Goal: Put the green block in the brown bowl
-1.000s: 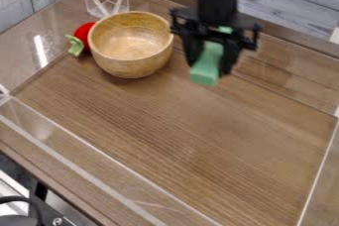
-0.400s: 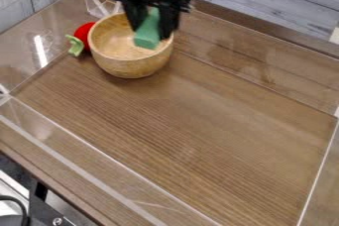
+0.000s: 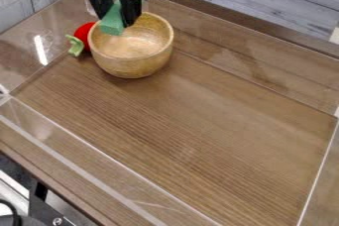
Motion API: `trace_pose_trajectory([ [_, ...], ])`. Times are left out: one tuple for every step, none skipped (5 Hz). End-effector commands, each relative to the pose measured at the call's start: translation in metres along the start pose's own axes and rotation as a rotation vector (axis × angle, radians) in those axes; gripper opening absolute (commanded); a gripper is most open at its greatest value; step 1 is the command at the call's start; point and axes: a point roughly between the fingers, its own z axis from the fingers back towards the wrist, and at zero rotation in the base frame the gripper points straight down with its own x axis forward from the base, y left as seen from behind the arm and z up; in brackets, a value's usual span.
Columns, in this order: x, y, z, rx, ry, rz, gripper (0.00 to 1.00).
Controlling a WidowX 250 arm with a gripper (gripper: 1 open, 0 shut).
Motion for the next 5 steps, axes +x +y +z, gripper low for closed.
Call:
trace_pose_trajectory([
  [0.014, 0.001, 0.015, 0.017, -0.066, 0.041, 0.00],
  [0.020, 0.012, 0.004, 0.013, -0.061, 0.072, 0.00],
  [0.024, 0.022, -0.005, 0.008, -0.064, 0.103, 0.00],
  [0.027, 0.024, -0.005, -0.003, -0.066, 0.108, 0.00],
  [0.029, 0.024, -0.005, -0.016, -0.068, 0.112, 0.00],
])
